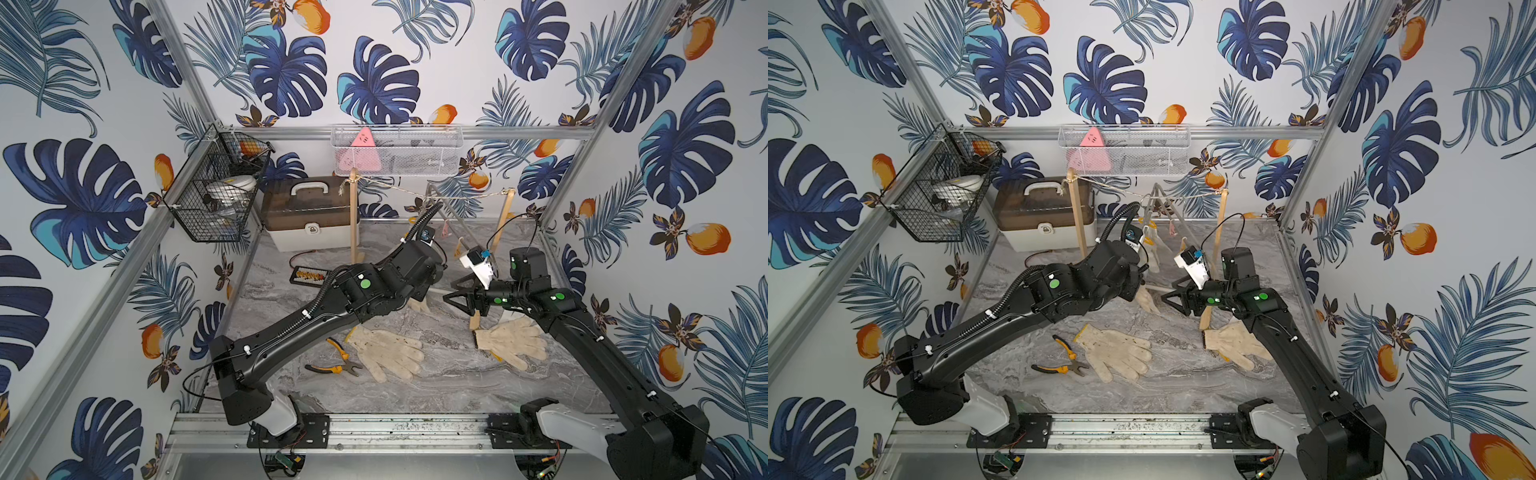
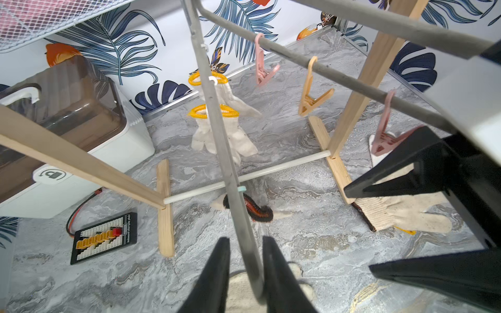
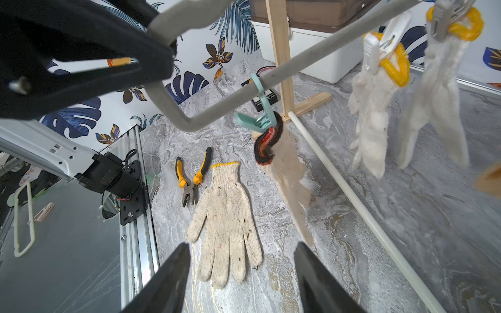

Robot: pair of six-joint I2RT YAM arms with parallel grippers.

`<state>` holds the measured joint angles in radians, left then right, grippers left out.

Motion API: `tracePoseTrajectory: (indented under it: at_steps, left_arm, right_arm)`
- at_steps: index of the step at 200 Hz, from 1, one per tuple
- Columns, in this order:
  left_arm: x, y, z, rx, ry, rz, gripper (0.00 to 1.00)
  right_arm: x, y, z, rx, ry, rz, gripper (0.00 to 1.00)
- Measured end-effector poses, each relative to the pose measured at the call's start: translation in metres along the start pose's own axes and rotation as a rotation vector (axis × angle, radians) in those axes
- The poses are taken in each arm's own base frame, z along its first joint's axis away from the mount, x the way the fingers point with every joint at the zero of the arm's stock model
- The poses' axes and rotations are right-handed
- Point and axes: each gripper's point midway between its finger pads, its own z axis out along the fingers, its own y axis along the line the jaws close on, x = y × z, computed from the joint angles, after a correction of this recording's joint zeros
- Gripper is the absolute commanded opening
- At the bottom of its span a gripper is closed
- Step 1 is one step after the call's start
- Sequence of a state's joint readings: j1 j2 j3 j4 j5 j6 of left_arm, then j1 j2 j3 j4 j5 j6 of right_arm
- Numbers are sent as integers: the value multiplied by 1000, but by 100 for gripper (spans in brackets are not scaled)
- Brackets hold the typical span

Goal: Clip the gloves onto a hanger to dry
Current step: Adjust the hanger on the clothesline.

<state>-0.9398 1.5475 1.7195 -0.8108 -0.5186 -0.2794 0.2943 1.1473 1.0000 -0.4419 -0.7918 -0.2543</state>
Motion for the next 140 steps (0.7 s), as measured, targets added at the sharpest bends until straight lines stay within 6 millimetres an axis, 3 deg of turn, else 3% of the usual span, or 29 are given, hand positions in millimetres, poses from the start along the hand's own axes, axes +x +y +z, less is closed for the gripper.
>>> tracePoseTrajectory:
  at_steps: [33,103,140]
  left_arm:
    - [2,23,4,-34,19,-8,2]
    - [3,53,6,-34,49,-13,0]
    - [4,81,-2,-63,58,-29,0]
  right_arm:
    - [1,0,0,0,2,2,64]
    - [11,3,-1,-1,9,19,64]
    - [11,2,0,-2,11,22,65]
